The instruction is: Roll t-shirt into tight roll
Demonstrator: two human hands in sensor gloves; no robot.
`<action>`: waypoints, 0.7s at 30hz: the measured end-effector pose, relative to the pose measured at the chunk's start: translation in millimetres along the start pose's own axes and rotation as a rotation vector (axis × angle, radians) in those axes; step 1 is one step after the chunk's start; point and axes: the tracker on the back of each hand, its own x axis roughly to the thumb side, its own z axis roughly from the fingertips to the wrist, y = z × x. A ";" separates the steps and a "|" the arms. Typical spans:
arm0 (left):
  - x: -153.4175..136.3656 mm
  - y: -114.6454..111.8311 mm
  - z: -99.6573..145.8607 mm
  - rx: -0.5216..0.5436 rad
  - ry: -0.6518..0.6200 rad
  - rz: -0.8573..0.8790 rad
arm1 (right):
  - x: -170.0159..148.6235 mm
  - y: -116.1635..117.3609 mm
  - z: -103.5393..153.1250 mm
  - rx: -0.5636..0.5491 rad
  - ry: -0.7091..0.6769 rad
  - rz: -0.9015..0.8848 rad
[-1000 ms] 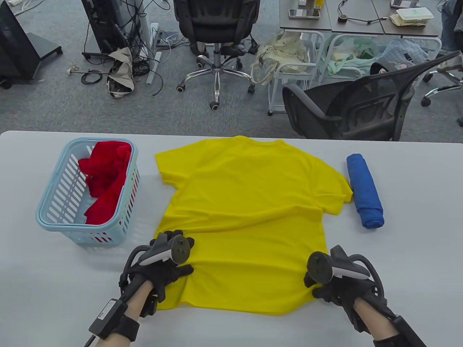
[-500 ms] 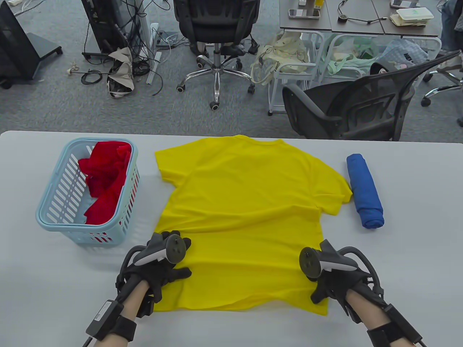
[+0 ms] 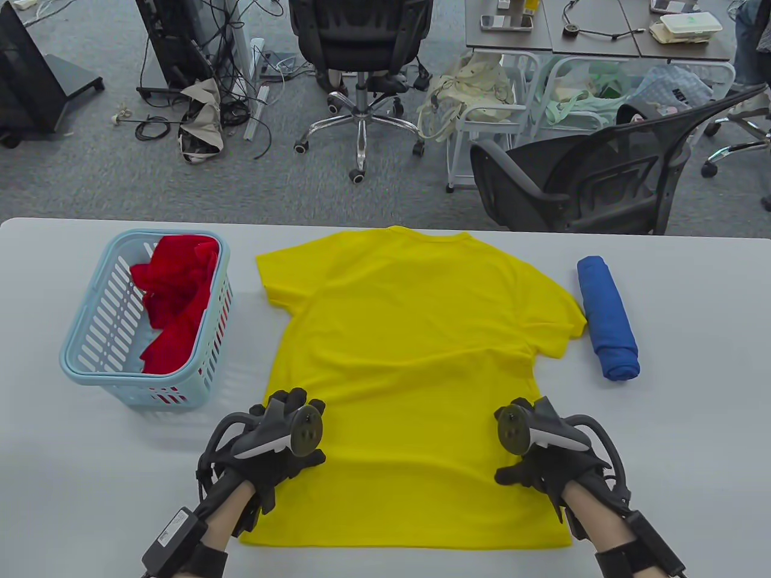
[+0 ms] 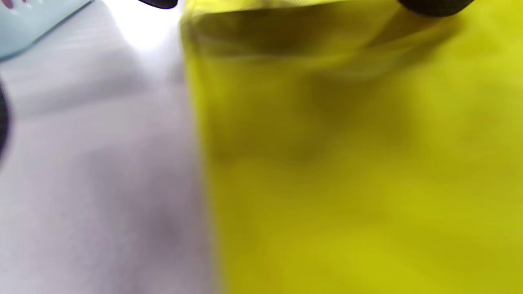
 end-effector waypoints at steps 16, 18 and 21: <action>6.5 14.2 5.0 0.089 0.007 -0.007 | 18.0 -19.8 -19.9 -0.069 0.088 -0.038; 9.4 18.5 3.1 0.064 -0.003 0.008 | 13.2 -29.0 -11.7 -0.137 0.077 -0.090; 14.7 30.9 -3.9 0.069 0.032 -0.061 | 4.7 -33.3 -18.8 -0.166 0.111 -0.153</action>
